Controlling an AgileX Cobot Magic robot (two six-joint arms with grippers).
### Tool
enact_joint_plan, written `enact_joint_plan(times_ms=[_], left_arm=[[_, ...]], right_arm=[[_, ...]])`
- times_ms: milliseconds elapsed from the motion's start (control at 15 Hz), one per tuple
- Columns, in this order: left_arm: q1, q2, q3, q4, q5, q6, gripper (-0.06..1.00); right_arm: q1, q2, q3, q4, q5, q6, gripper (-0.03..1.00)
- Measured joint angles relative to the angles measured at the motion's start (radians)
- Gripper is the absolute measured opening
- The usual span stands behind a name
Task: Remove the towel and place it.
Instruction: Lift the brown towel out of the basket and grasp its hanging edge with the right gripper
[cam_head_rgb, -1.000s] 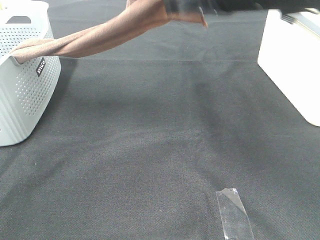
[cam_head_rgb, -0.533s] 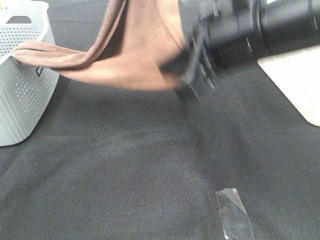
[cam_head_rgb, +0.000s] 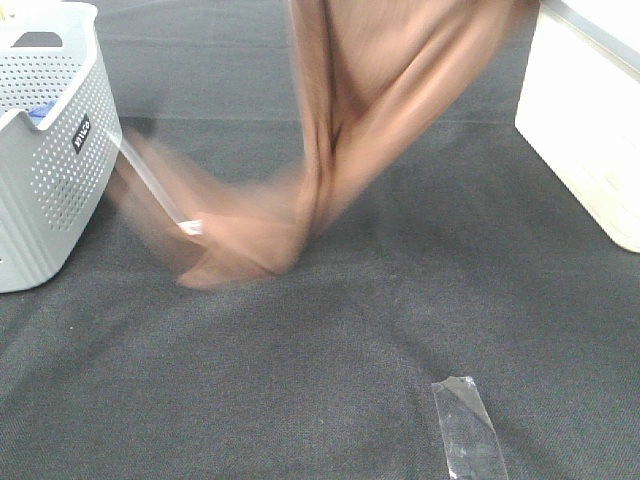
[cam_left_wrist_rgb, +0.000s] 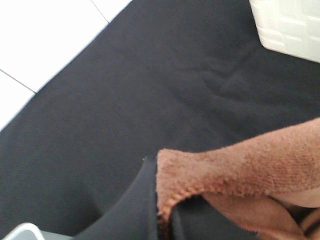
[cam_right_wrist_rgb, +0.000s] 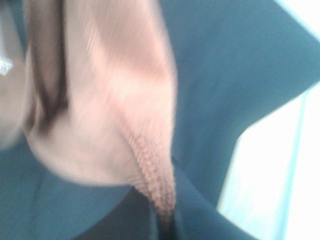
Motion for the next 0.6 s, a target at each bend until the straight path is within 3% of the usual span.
enact_joint_plan(times_ms=[333,600], left_arm=[[0.000,-0.001,0.000,0.236,-0.093,-0.019,0.00],[0.011,-0.001,0.000,0.435,-0.223,-0.155,0.00]], right_arm=[[0.000,0.151,-0.281,-0.120,0.005,-0.121,0.01],[0.000,0.230,-0.408,-0.246,-0.098,-0.146,0.01]])
